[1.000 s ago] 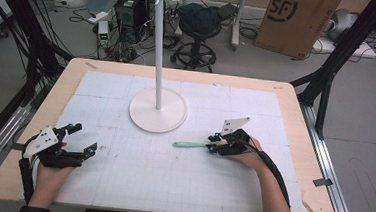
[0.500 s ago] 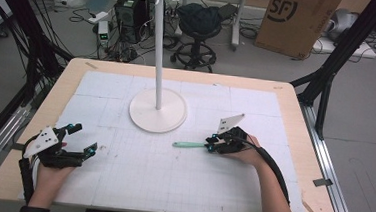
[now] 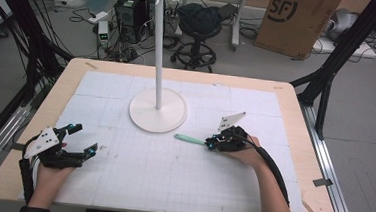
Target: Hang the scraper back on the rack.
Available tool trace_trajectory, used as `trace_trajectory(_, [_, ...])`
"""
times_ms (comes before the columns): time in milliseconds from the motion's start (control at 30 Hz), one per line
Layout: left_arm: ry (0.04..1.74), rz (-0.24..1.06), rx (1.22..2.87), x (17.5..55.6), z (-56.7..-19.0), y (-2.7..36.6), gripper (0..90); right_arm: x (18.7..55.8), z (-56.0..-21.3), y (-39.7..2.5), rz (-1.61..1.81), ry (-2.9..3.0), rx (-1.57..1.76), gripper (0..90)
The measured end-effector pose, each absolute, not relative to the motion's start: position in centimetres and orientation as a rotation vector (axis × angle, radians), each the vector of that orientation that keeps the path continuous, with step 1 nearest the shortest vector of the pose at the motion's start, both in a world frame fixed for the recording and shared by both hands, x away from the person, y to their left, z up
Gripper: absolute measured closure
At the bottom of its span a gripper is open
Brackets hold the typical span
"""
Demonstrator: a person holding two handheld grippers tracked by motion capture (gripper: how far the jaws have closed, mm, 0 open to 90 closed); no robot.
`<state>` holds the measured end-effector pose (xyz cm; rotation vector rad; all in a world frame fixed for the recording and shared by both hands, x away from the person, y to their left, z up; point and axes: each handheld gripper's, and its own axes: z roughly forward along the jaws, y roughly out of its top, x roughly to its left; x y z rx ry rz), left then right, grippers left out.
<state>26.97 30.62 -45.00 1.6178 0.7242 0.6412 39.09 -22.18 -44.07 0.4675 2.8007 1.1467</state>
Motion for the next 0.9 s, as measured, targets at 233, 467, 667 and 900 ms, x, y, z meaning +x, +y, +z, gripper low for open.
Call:
trace_trajectory(233, [0.724, 0.641, 1.619, 27.0, -45.0, 30.6, 9.6, 39.0, -44.0, -22.1, 1.14, 2.798, 0.47, 81.1])
trace_trajectory(467, [0.724, 0.641, 1.619, 27.0, -45.0, 30.6, 9.6, 38.8, -43.9, -22.4, 1.155, 2.804, 0.515, 81.6])
trace_trajectory(667, [0.724, 0.642, 1.62, 27.0, -45.0, 30.6, 9.6, 38.1, -43.1, -22.7, 1.213, 2.756, 0.556, 81.6])
trace_trajectory(900, [0.726, 0.644, 1.619, 27.0, -45.0, 30.6, 9.6, 37.1, -40.3, -23.6, 1.347, 2.653, 0.605, 81.6])
